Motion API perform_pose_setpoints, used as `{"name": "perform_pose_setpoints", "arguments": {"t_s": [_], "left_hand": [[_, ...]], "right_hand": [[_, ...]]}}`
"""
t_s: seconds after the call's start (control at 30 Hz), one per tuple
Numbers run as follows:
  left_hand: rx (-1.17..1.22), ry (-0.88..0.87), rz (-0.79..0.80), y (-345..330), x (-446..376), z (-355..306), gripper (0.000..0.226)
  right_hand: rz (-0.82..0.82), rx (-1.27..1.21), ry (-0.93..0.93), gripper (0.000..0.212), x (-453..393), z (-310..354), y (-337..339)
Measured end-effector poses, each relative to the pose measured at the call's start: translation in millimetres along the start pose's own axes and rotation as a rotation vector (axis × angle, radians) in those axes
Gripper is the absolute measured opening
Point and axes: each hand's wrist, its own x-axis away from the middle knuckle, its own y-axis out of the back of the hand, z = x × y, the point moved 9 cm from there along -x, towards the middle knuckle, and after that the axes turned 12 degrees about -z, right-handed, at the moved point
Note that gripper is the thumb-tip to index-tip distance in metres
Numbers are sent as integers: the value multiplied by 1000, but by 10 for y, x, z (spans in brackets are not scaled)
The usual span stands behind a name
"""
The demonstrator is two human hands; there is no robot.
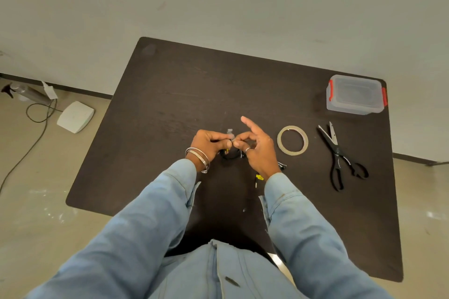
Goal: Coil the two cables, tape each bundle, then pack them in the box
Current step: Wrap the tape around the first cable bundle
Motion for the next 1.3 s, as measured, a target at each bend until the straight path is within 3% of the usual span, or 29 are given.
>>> {"name": "perform_pose_setpoints", "arguments": {"t_s": [0.47,0.67,0.83,1.3], "left_hand": [[194,51,-10,-110,125,-137,31],[231,138,-63,-113,107,-47,22],[268,165,-49,-130,78,-40,23],[208,39,11,-174,82,-282,25]], "right_hand": [[-210,75,99,47,5,126,245],[-166,-127,-40,12,-39,79,265],[-120,-263,-137,13,-35,59,240],[-59,-186,-189,8,-155,7,206]]}}
